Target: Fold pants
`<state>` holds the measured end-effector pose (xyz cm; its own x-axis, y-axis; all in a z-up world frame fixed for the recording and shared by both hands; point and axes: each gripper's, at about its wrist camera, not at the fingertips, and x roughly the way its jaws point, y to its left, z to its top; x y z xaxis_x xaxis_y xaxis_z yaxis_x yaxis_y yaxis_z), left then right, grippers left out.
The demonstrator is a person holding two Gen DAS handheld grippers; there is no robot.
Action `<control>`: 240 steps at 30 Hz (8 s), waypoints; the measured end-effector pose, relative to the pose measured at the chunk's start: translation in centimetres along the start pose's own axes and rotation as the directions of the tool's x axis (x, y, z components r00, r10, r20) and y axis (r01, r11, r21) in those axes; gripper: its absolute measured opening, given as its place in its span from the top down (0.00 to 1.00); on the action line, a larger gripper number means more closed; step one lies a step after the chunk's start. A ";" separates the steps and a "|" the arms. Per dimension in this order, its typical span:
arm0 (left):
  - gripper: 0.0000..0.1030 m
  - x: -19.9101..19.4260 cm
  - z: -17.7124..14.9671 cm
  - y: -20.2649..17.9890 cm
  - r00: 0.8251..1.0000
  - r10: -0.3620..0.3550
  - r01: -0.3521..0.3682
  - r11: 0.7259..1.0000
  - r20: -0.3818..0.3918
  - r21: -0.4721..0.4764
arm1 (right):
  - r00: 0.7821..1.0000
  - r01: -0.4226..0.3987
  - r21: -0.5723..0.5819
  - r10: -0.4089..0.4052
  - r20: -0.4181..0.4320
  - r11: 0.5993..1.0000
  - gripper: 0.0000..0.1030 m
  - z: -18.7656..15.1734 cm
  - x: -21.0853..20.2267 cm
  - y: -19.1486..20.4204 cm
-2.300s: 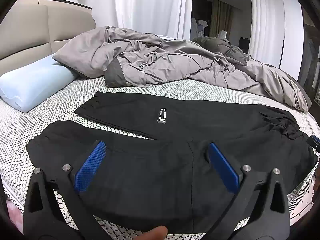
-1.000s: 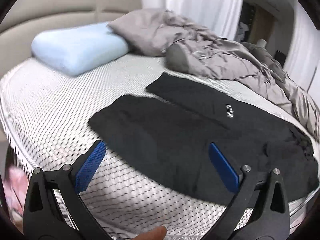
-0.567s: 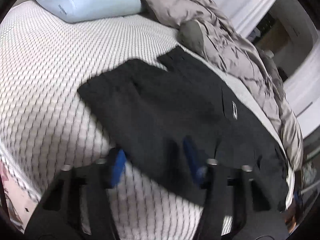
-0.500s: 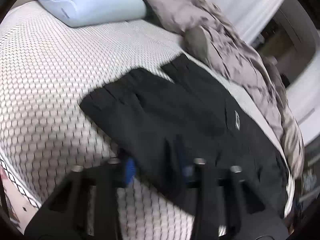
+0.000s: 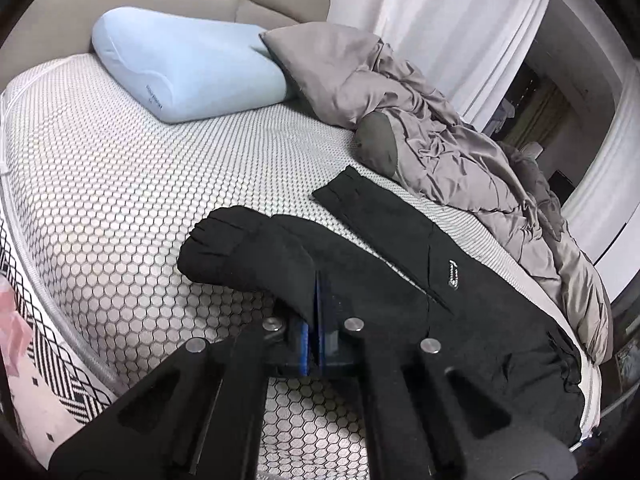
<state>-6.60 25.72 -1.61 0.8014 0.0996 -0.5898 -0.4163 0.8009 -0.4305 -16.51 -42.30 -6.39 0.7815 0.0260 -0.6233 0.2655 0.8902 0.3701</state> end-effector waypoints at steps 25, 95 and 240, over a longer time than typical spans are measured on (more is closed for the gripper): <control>0.96 -0.2 -5.1 0.0 0.987 0.019 -0.010 0.999 -0.159 0.054 | 0.998 -0.039 0.215 0.029 0.049 0.976 0.76 0.3 2.6 -5.7; 1.00 -9.4 -3.6 7.7 0.995 -0.028 0.006 0.972 -0.094 -0.235 | 0.984 -0.177 0.200 0.168 0.059 0.964 0.00 -3.2 2.4 -4.5; 0.59 13.4 0.2 -6.6 0.926 -0.209 0.122 0.954 -0.315 -0.275 | 0.977 -0.190 0.129 0.174 0.123 0.973 0.07 6.1 7.8 8.8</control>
<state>7.00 21.84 -6.57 0.6935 -0.2617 -0.6713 -0.4177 0.6131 -0.6705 -4.63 -37.01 -3.82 0.8792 0.1247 -0.4598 0.1827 0.8031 0.5672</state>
